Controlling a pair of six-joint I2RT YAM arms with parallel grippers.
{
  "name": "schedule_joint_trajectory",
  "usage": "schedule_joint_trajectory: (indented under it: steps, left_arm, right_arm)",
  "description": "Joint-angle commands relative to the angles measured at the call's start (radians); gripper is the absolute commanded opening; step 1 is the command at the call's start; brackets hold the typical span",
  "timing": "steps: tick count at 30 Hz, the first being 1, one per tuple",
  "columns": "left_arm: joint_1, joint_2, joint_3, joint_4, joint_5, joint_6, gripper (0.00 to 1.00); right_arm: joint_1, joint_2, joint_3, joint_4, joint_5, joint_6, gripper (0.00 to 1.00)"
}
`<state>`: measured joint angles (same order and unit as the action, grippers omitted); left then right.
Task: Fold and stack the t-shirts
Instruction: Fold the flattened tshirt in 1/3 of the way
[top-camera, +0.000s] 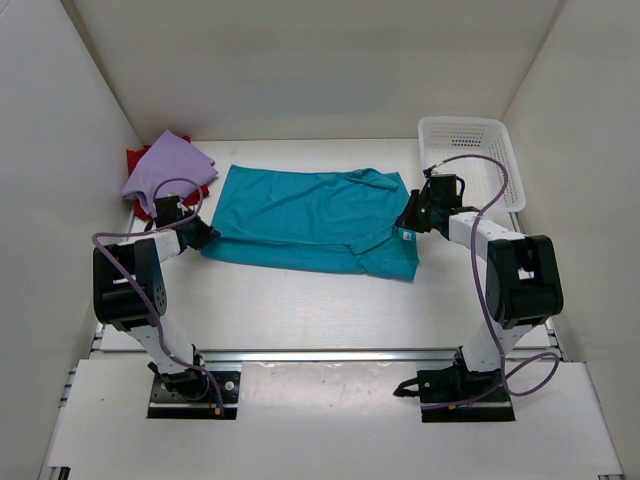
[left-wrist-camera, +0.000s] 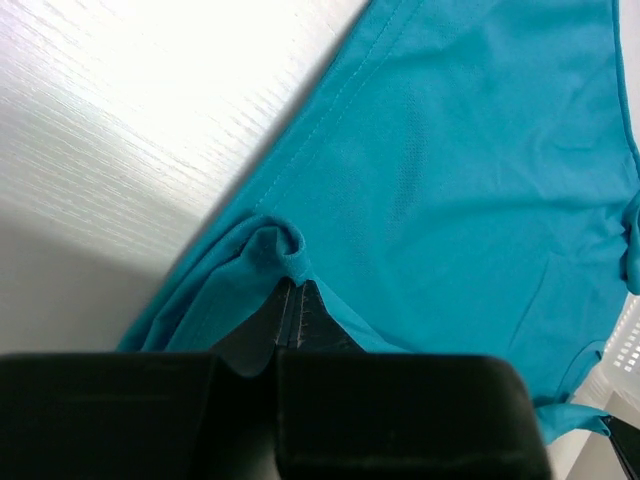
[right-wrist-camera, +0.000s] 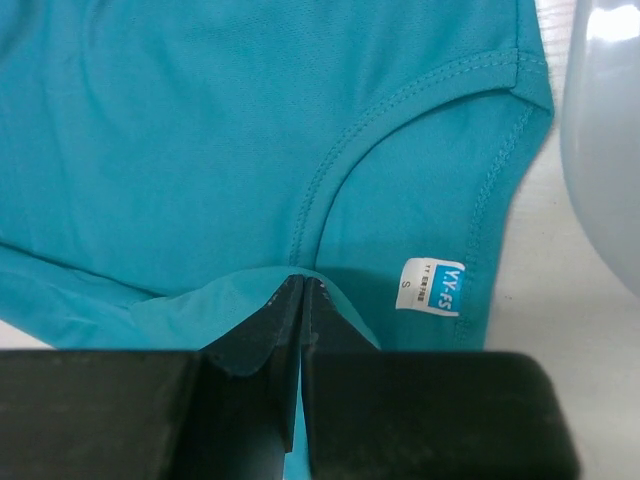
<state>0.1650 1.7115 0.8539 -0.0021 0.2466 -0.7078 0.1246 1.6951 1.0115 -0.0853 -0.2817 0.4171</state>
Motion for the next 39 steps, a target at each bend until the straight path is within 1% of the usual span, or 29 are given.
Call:
schedule_joint_trajectory:
  steps: [1,2,4,6,7,9,10,11,12,13,14,16,17,18,19,20,21,22,23,25,26,27,28,29,30,32,35,38,39]
  left_arm:
    - [0.008,-0.004,0.043,0.025,-0.035,0.014,0.06]
    - [0.019,0.005,0.056,0.019,-0.036,0.013,0.09]
    - [0.04,0.017,0.053,0.031,-0.015,0.008,0.23]
    - [0.056,0.002,0.034,0.053,0.014,0.002,0.26]
    - [0.05,-0.012,0.016,0.086,0.005,-0.004,0.28]
    - [0.053,-0.068,-0.004,0.1,-0.03,-0.009,0.35]
    - [0.054,-0.081,0.0,0.085,-0.029,-0.013,0.37]
    - [0.057,-0.09,-0.003,0.074,-0.023,-0.007,0.37]
    - [0.064,-0.107,-0.003,0.068,-0.006,-0.013,0.39]
    - [0.068,-0.134,-0.027,0.074,0.003,-0.021,0.39]
    - [0.064,-0.153,-0.047,0.088,0.006,-0.024,0.35]
    - [0.05,-0.24,-0.131,0.086,-0.009,-0.016,0.33]
    - [0.036,-0.256,-0.15,0.082,-0.024,-0.019,0.32]
    - [0.042,-0.292,-0.191,0.074,-0.027,-0.024,0.32]
    - [0.059,-0.337,-0.246,0.082,-0.023,-0.022,0.33]
    - [0.086,-0.358,-0.278,0.109,0.002,-0.053,0.36]
    - [0.108,-0.4,-0.346,0.125,0.002,-0.083,0.41]
    - [0.143,-0.43,-0.396,0.143,0.0,-0.084,0.42]
    - [0.162,-0.431,-0.412,0.146,0.005,-0.082,0.44]
    - [0.147,-0.399,-0.397,0.137,0.002,-0.07,0.46]
    - [0.13,-0.38,-0.373,0.134,0.008,-0.065,0.45]
    - [0.125,-0.337,-0.356,0.129,0.01,-0.056,0.46]
    - [0.102,-0.304,-0.339,0.129,0.008,-0.064,0.45]
    - [0.1,-0.279,-0.328,0.129,0.01,-0.065,0.43]
    - [0.106,-0.265,-0.332,0.14,0.016,-0.065,0.42]
    - [0.122,-0.231,-0.342,0.154,0.019,-0.073,0.38]
    - [0.123,-0.201,-0.342,0.18,0.026,-0.078,0.37]
    - [0.116,-0.171,-0.32,0.192,0.022,-0.079,0.34]
    - [0.111,-0.158,-0.311,0.197,0.026,-0.076,0.3]
  right_arm:
    - [0.012,0.008,0.044,0.081,0.029,-0.015,0.0]
    - [0.013,0.021,0.05,0.079,0.03,-0.018,0.0]
    - [0.018,0.047,0.067,0.079,0.03,-0.015,0.0]
    - [0.018,0.063,0.084,0.078,0.039,-0.018,0.0]
    - [0.018,0.064,0.09,0.081,0.045,-0.014,0.0]
    - [0.017,0.067,0.107,0.071,0.062,-0.014,0.0]
    - [0.02,0.064,0.113,0.076,0.062,-0.008,0.02]
    - [0.02,0.063,0.113,0.07,0.059,-0.005,0.06]
    - [0.017,0.057,0.116,0.074,0.053,-0.006,0.14]
    - [0.017,0.049,0.11,0.07,0.041,0.0,0.21]
    - [0.014,0.034,0.11,0.07,0.041,0.009,0.26]
    - [0.009,-0.026,0.085,0.056,0.047,-0.001,0.32]
    - [0.01,-0.044,0.076,0.049,0.055,0.002,0.34]
    - [0.01,-0.099,0.028,0.061,0.064,0.009,0.37]
    - [0.01,-0.165,-0.046,0.077,0.064,0.021,0.36]
    - [0.021,-0.198,-0.095,0.129,0.075,0.05,0.22]
    - [0.029,-0.268,-0.2,0.153,0.07,0.07,0.13]
    - [0.027,-0.346,-0.306,0.198,0.075,0.093,0.01]
    - [0.032,-0.409,-0.397,0.229,0.085,0.103,0.0]
    - [0.023,-0.48,-0.489,0.226,0.07,0.12,0.0]
    - [0.023,-0.52,-0.542,0.21,0.073,0.117,0.05]
    - [0.015,-0.541,-0.556,0.2,0.076,0.118,0.1]
    - [0.023,-0.579,-0.601,0.202,0.085,0.117,0.2]
    - [0.02,-0.612,-0.643,0.211,0.094,0.126,0.28]
    - [0.009,-0.621,-0.662,0.225,0.087,0.124,0.32]
    - [-0.017,-0.611,-0.691,0.229,0.044,0.123,0.36]
    - [-0.042,-0.537,-0.674,0.257,0.036,0.109,0.38]
    - [-0.048,-0.47,-0.659,0.289,0.027,0.12,0.35]
    - [-0.048,-0.445,-0.653,0.304,0.029,0.121,0.29]
